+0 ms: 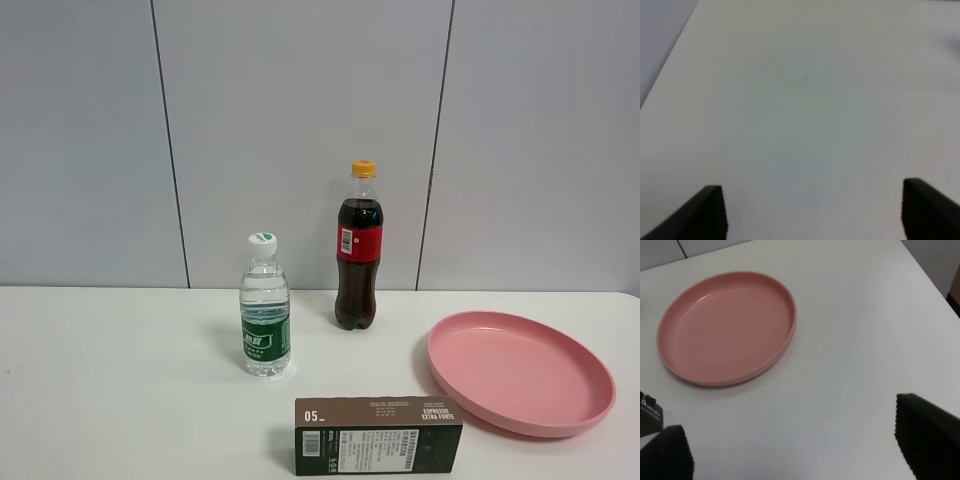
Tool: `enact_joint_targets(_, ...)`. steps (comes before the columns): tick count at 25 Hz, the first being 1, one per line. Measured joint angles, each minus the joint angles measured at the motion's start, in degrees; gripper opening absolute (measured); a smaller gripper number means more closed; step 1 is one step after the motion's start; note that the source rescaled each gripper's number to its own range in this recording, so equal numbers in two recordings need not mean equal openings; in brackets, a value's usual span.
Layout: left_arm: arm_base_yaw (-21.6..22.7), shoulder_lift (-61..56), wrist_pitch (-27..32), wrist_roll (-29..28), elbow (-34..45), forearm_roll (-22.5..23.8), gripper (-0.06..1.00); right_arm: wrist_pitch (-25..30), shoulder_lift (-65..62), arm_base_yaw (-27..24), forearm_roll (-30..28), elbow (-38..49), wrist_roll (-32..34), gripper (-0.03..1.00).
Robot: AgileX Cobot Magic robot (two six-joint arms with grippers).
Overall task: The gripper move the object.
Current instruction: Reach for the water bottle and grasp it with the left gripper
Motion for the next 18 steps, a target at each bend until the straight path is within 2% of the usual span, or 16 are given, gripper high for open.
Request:
enact_joint_targets(3, 0.0, 2.17, -0.34, 1.16, -4.72, -3.17, 0.38, 0.0, 0.0, 0.0, 0.0, 0.0, 0.0, 1.0)
enact_joint_targets(8, 0.0, 12.87, -7.92, 6.95, -12.94, -7.92, 0.38, 0.0, 0.0, 0.0, 0.0, 0.0, 0.0, 1.0)
enact_joint_targets(10, 0.0, 17.98, -12.12, 9.63, -13.74, -12.09, 0.39, 0.0, 0.0, 0.0, 0.0, 0.0, 0.0, 1.0)
enact_joint_targets(13, 0.0, 26.83, -17.26, 14.72, -13.84, -17.49, 0.49, 0.0, 0.0, 0.0, 0.0, 0.0, 0.0, 1.0)
enact_joint_targets(18, -1.47, 40.04, -25.1, 22.34, -13.84, -20.07, 0.52, 0.0, 0.0, 0.0, 0.0, 0.0, 0.0, 1.0)
